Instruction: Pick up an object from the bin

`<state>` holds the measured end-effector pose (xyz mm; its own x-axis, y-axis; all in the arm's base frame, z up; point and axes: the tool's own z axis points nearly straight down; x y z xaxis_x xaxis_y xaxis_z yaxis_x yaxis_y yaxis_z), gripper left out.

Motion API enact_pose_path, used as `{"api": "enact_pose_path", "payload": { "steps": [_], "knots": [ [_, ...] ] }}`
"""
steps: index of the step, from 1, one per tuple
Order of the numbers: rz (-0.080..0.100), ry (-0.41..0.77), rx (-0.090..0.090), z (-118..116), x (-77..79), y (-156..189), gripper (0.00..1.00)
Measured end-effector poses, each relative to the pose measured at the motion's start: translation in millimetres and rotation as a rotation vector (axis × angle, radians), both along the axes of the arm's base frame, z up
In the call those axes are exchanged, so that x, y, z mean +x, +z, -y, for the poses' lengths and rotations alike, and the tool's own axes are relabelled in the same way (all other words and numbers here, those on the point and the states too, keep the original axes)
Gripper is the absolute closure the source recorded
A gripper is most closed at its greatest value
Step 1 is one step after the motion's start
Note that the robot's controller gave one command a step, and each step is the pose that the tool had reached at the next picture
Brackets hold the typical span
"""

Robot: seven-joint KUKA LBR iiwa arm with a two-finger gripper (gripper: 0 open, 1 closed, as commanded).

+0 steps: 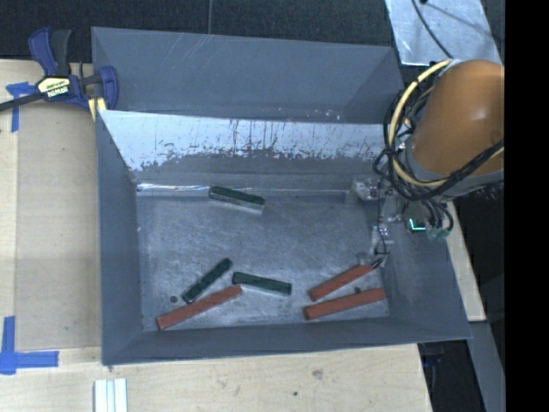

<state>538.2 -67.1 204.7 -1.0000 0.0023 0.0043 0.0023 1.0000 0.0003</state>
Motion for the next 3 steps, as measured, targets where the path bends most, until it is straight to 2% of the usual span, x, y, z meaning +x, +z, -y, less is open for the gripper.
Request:
{"api": "enact_pose_path", "payload": {
  "steps": [1, 2, 3],
  "knots": [
    [-0.001, 0.190, 0.001, -9, -45.1, -138, 0.00],
    [0.005, 0.191, -0.001, -8, -42.5, -132, 1.00],
    [0.016, 0.198, -0.005, 53, -32.2, 12, 1.00]
  ]
}}
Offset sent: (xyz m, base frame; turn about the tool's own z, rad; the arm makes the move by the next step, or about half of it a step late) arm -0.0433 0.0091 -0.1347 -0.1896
